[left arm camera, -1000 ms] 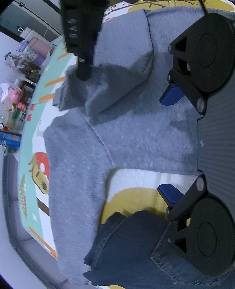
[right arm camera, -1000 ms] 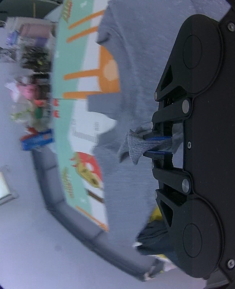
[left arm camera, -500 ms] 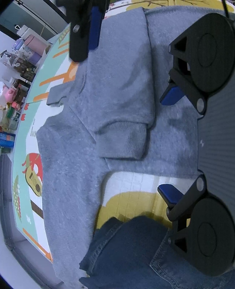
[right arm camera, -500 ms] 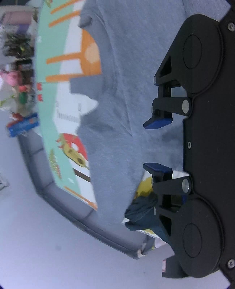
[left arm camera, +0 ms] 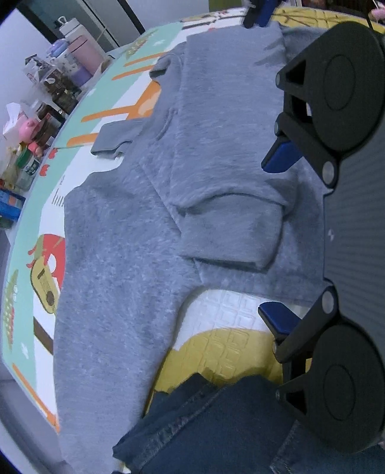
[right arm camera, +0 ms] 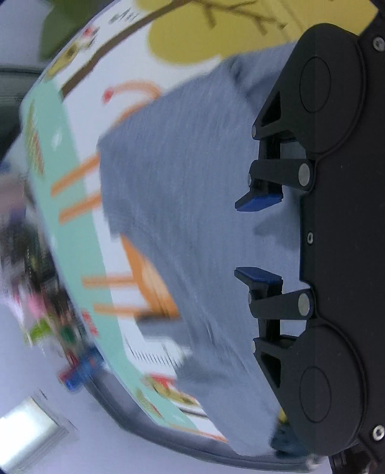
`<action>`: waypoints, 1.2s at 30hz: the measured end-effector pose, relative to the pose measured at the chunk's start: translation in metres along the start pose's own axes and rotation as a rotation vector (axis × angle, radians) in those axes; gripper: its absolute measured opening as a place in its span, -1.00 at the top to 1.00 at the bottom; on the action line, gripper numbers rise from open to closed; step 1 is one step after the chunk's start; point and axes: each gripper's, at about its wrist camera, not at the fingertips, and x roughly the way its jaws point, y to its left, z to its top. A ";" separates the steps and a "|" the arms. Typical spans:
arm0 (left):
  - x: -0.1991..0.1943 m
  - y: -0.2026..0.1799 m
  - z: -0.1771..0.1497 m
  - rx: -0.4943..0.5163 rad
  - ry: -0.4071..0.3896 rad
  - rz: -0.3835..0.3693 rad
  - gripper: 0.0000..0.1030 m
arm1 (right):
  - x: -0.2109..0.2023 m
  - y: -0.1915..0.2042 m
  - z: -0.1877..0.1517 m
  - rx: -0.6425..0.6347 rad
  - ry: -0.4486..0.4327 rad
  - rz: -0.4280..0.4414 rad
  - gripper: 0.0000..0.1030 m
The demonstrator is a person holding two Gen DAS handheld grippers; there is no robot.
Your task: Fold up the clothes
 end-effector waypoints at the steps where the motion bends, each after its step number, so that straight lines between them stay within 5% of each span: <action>1: 0.001 0.001 0.003 -0.007 -0.001 -0.002 -0.86 | 0.001 -0.014 0.001 0.031 0.000 -0.012 0.23; 13: 0.026 0.006 0.038 -0.120 0.041 -0.056 -0.76 | 0.015 -0.096 -0.007 0.263 0.030 -0.050 0.23; 25: 0.038 0.007 0.046 -0.173 0.081 -0.139 0.59 | 0.023 -0.102 -0.005 0.300 0.030 -0.053 0.23; 30: 0.027 0.000 0.050 -0.144 0.039 -0.147 0.66 | 0.024 -0.104 -0.006 0.312 0.020 -0.048 0.25; 36: 0.006 -0.012 0.065 -0.107 -0.042 -0.177 0.66 | 0.022 -0.106 -0.006 0.322 -0.015 -0.041 0.69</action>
